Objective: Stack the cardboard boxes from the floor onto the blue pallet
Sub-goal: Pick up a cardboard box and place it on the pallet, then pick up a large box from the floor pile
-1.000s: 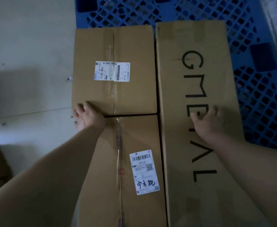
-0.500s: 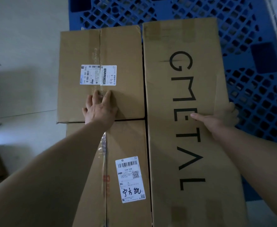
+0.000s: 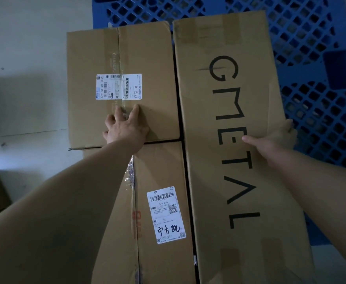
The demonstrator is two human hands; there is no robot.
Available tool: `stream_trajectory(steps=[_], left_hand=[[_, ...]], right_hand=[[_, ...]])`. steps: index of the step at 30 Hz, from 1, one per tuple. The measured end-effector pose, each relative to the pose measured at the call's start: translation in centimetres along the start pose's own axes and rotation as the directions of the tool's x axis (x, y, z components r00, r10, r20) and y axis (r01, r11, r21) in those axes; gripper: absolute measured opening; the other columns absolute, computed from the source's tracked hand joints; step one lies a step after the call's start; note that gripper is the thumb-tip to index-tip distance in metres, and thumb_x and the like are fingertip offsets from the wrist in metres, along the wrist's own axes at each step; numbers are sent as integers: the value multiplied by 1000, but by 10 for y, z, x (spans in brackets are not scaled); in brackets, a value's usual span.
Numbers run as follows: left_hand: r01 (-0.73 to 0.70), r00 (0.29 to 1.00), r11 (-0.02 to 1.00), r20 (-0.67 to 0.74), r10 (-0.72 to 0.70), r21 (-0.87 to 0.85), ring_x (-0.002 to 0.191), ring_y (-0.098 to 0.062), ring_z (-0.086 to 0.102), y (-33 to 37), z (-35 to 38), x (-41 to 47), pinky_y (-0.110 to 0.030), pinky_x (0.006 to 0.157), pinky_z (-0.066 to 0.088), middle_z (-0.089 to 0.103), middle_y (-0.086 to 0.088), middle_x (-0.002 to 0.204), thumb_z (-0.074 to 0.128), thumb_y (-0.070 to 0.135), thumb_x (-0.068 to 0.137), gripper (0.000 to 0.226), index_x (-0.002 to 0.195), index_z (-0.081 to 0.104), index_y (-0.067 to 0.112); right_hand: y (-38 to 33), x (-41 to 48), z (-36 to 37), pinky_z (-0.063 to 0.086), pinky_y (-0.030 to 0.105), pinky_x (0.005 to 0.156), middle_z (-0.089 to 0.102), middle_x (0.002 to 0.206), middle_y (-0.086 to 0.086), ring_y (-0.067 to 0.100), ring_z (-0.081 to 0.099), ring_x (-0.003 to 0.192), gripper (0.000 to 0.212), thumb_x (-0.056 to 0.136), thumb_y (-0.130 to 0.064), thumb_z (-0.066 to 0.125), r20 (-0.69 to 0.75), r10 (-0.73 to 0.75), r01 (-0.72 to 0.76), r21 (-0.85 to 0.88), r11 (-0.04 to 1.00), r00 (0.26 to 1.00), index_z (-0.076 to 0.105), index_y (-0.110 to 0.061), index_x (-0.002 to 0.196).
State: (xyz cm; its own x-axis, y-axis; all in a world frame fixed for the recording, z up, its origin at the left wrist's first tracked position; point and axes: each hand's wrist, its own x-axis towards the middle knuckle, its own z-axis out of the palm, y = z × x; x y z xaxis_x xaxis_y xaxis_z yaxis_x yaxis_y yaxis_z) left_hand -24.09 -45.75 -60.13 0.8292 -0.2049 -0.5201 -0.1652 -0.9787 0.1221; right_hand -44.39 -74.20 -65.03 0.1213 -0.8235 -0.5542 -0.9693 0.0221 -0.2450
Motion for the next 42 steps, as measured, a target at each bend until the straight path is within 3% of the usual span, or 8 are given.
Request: stream_trajectory(steps=[5, 9, 13, 16, 21, 25, 29, 42], left_hand=[[-101, 992, 995, -75, 100, -6, 137, -32, 23, -45, 3, -41, -48, 103, 38, 12, 3, 158, 54, 15, 87, 74, 148, 19, 36], [190, 978, 981, -83, -192, -30, 143, -31, 17, -113, 26, -102, -47, 110, 32, 6, -3, 162, 53, 9, 87, 78, 153, 13, 19], [534, 830, 840, 247, -500, -94, 132, -38, 37, -175, 49, -161, -46, 105, 37, 33, -15, 149, 51, 12, 91, 60, 144, 24, 7], [529, 774, 839, 476, -418, -124, 130, -35, 44, -193, 52, -187, -39, 101, 40, 42, -16, 145, 44, 7, 93, 55, 145, 28, 7], [347, 882, 904, 414, -224, -249, 130, -27, 46, -220, 16, -207, -33, 103, 40, 46, -9, 145, 41, 9, 96, 53, 148, 34, 13], [305, 901, 878, 410, -140, -370, 99, -22, 65, -255, -35, -217, -28, 75, 51, 65, -6, 117, 46, 13, 94, 38, 130, 57, 17], [268, 924, 841, 372, -87, -469, 91, -19, 69, -286, -91, -240, -23, 64, 47, 70, -3, 105, 48, 12, 92, 32, 120, 62, 18], [320, 946, 684, 262, -191, -656, 92, -25, 69, -321, -154, -359, -36, 81, 55, 70, -3, 86, 58, 13, 88, 27, 114, 65, 14]], right_hand=[[-21, -97, 11, 6, 67, 112, -20, 160, 5, 30, -15, 147, 124, 70, -56, 75, 113, -154, 180, -282, 942, 982, -12, -26, 153], [-6, -176, 44, 6, 69, 112, -29, 157, 5, 29, -22, 146, 124, 72, -56, 74, 301, -163, 256, -300, 919, 939, -15, -27, 152], [14, -244, 72, 6, 57, 117, -28, 158, 6, 31, -20, 146, 120, 75, -54, 73, 356, -113, 236, -324, 916, 927, -16, -29, 152], [17, -275, 87, 7, 50, 118, -26, 158, 6, 32, -18, 147, 116, 79, -45, 74, 368, -74, 192, -297, 935, 927, -15, -27, 152], [-6, -323, 89, 33, 37, 110, 15, 159, 6, 26, 26, 142, 72, 90, -21, 62, 365, -220, 347, -330, 878, 904, 24, -19, 151], [-25, -382, 87, 46, 22, 72, 66, 117, -4, 18, 62, 101, 30, 91, -12, 49, 427, -325, 404, -106, 909, 844, 68, -24, 110], [-39, -443, 71, 42, 21, 63, 67, 90, -6, 12, 61, 81, 15, 90, -14, 61, 437, -390, 436, -8, 900, 811, 72, -22, 96], [-23, -549, 2, 55, 30, 75, 67, 84, -14, 14, 67, 84, 21, 84, -22, 63, 453, -479, 565, -68, 822, 752, 61, -34, 67]])
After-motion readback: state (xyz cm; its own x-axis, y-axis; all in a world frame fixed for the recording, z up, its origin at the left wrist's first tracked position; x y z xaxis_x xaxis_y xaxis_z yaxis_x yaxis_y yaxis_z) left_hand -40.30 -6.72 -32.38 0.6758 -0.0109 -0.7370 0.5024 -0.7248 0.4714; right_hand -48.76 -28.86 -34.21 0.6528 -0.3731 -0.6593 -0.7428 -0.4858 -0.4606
